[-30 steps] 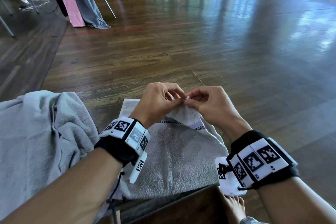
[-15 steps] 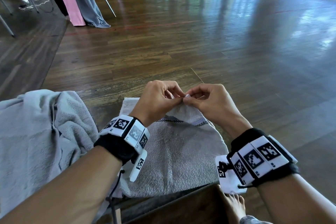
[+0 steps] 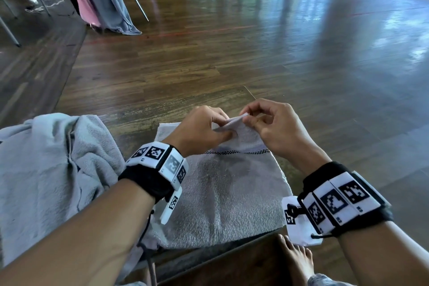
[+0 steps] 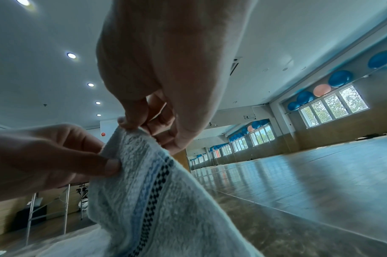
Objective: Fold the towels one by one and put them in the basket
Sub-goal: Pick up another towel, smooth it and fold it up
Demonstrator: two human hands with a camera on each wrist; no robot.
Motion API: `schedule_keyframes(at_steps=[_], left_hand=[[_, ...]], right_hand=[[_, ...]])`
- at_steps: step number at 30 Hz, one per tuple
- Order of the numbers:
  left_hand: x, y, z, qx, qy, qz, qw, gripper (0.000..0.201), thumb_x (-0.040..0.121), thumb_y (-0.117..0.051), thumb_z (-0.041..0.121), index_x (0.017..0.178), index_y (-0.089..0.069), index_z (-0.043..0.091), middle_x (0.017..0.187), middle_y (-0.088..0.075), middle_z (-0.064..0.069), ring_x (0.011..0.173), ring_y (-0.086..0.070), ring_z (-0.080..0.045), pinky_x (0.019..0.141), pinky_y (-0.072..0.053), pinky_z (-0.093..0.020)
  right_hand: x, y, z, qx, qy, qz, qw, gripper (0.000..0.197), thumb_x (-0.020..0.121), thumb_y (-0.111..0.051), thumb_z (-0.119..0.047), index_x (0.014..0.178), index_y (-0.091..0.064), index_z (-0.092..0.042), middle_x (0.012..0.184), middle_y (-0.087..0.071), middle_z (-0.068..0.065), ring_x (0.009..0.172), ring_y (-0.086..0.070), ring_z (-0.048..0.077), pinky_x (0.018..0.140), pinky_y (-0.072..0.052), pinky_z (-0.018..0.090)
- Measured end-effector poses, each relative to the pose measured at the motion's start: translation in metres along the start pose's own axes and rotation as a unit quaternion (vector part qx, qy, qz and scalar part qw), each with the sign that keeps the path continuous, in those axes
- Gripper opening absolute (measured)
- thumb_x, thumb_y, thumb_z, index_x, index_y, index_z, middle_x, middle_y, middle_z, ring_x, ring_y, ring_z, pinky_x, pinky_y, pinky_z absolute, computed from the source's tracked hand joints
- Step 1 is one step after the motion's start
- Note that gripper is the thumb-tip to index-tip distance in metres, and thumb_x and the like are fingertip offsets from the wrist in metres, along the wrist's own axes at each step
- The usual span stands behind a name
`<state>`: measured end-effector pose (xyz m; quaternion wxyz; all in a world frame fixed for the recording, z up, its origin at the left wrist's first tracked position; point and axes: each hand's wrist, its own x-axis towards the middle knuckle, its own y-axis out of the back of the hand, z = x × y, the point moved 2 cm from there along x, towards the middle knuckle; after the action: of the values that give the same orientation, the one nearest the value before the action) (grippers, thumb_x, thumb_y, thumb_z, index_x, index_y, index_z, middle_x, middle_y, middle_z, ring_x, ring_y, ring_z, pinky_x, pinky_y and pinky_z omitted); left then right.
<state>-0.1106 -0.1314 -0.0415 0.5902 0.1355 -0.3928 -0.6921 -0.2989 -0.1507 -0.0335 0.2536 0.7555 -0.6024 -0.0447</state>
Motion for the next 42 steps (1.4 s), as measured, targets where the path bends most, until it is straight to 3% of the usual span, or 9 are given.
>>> schedule_keyframes(at_steps=[3,6,15,21,25,31,35,38,42], left_hand=[[0.004,0.010,-0.003,0.040,0.009,0.002,0.999,0.016,0.080,-0.082,0.027,0.086,-0.080,0.012,0.085,-0.073,0.002,0.078,-0.066,-0.014,0.075,-0.048,-0.028],[0.001,0.018,-0.010,0.071,0.019,-0.004,0.997,0.019,0.080,-0.081,0.030,0.088,-0.080,0.013,0.083,-0.072,0.005,0.076,-0.064,-0.008,0.071,-0.044,-0.023],[-0.040,0.050,-0.045,0.170,0.098,0.032,0.980,0.011,0.080,-0.074,0.016,0.088,-0.079,0.009,0.080,-0.075,-0.007,0.078,-0.068,-0.024,0.074,-0.051,-0.036],[-0.064,0.068,-0.057,0.178,0.152,0.085,0.968,0.010,0.082,-0.070,0.016,0.088,-0.078,0.014,0.084,-0.076,-0.003,0.082,-0.069,-0.021,0.079,-0.055,-0.036],[-0.068,0.076,-0.053,0.184,0.140,0.095,0.968,0.011,0.088,-0.063,0.015,0.087,-0.071,0.023,0.077,-0.070,0.004,0.072,-0.064,-0.015,0.069,-0.054,-0.034],[-0.071,0.079,-0.051,0.176,0.097,0.123,0.972,0.016,0.096,-0.052,0.008,0.097,-0.063,0.019,0.079,-0.068,0.004,0.073,-0.062,-0.012,0.066,-0.048,-0.030],[-0.068,0.081,-0.053,0.167,0.097,0.129,0.973,0.014,0.098,-0.053,0.006,0.104,-0.064,0.012,0.087,-0.069,0.001,0.077,-0.060,-0.006,0.064,-0.037,-0.013],[-0.066,0.083,-0.054,0.182,0.086,0.127,0.971,0.012,0.097,-0.057,0.010,0.095,-0.069,0.010,0.082,-0.069,0.000,0.078,-0.062,-0.018,0.064,-0.036,-0.022],[-0.066,0.083,-0.056,0.182,0.091,0.112,0.973,0.010,0.097,-0.058,0.013,0.094,-0.068,0.011,0.082,-0.067,-0.003,0.076,-0.061,-0.021,0.070,-0.046,-0.034]], right_hand=[[0.001,0.006,0.003,-0.012,-0.002,0.040,0.999,0.014,0.092,-0.073,-0.017,0.082,-0.071,-0.028,0.083,-0.069,0.012,0.060,-0.051,0.007,0.055,-0.043,0.018],[0.002,0.020,0.008,-0.001,-0.004,0.090,0.996,0.014,0.093,-0.072,-0.017,0.083,-0.071,-0.028,0.079,-0.069,-0.005,0.068,-0.059,0.007,0.057,-0.047,0.014],[-0.004,0.038,0.032,-0.003,-0.028,0.181,0.983,0.020,0.096,-0.066,-0.015,0.082,-0.067,-0.028,0.080,-0.067,-0.012,0.063,-0.058,-0.010,0.056,-0.041,0.003],[-0.006,0.050,0.057,-0.037,-0.091,0.190,0.977,0.019,0.094,-0.069,-0.016,0.079,-0.069,-0.027,0.085,-0.072,-0.005,0.079,-0.066,0.012,0.071,-0.052,0.023],[-0.005,0.052,0.066,-0.055,-0.112,0.185,0.975,0.019,0.092,-0.070,-0.016,0.077,-0.068,-0.027,0.082,-0.071,-0.007,0.073,-0.064,0.009,0.060,-0.043,0.016],[0.000,0.052,0.072,-0.039,-0.122,0.184,0.974,0.017,0.092,-0.069,-0.016,0.077,-0.069,-0.024,0.079,-0.070,-0.007,0.070,-0.060,0.010,0.064,-0.045,0.023],[0.001,0.051,0.073,-0.046,-0.133,0.180,0.974,0.015,0.093,-0.069,-0.017,0.079,-0.068,-0.023,0.080,-0.071,-0.003,0.069,-0.061,0.012,0.061,-0.043,0.024],[0.003,0.051,0.075,-0.045,-0.136,0.179,0.973,0.014,0.093,-0.069,-0.017,0.079,-0.069,-0.022,0.081,-0.071,0.000,0.072,-0.064,0.016,0.064,-0.047,0.026],[0.002,0.053,0.078,-0.042,-0.152,0.170,0.973,0.012,0.091,-0.070,-0.015,0.081,-0.071,-0.020,0.081,-0.072,0.005,0.077,-0.068,0.026,0.076,-0.060,0.042]])
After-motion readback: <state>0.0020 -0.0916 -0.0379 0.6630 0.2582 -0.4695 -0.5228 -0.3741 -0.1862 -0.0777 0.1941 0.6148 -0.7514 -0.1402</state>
